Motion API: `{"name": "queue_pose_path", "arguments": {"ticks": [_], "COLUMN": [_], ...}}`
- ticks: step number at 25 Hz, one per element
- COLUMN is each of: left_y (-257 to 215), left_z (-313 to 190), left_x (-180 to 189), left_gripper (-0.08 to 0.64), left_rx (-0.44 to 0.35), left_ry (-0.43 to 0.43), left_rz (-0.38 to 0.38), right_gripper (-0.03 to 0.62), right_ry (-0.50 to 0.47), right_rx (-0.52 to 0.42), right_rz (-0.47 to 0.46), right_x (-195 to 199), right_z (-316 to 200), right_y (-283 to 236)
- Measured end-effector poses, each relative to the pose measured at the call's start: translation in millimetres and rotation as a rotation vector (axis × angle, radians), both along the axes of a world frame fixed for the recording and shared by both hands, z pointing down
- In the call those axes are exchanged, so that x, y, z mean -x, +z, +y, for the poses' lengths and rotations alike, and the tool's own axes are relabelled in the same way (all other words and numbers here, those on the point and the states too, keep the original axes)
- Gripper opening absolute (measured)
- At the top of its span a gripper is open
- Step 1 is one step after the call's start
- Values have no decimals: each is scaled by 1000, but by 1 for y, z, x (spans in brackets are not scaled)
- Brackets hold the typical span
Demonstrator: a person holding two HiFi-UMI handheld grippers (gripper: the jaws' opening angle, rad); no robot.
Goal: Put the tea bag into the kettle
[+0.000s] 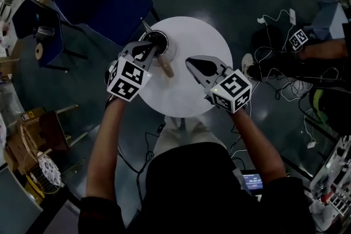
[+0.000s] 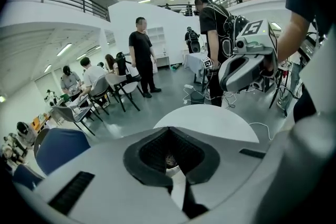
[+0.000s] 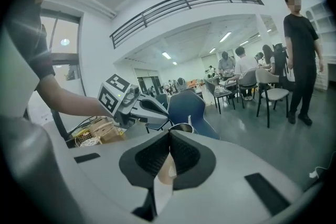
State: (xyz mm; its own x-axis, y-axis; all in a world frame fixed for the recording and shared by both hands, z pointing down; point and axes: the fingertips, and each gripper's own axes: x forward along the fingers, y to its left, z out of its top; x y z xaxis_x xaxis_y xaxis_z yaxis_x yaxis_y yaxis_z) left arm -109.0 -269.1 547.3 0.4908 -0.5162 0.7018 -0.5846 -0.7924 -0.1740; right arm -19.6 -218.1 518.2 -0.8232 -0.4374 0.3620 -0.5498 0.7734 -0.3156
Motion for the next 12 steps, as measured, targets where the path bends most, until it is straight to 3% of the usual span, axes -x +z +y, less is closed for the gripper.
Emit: {"name": "queue_pose_path", "arguments": {"ticks": [8,12], "left_y": [-45,-76], "left_z": [29,42], "left_x": [6,17], "left_gripper": [15,15], "left_rx": [-46,-80], "left_ry": [-60,-101], "left_rz": [130,238], "right_gripper": [20,20], "right_ry": [9,8], "right_rx": [-92,-141], "right_rz": [11,24], "right_x": [18,37], "right_z": [4,11], "right_y": [-45,-68]}}
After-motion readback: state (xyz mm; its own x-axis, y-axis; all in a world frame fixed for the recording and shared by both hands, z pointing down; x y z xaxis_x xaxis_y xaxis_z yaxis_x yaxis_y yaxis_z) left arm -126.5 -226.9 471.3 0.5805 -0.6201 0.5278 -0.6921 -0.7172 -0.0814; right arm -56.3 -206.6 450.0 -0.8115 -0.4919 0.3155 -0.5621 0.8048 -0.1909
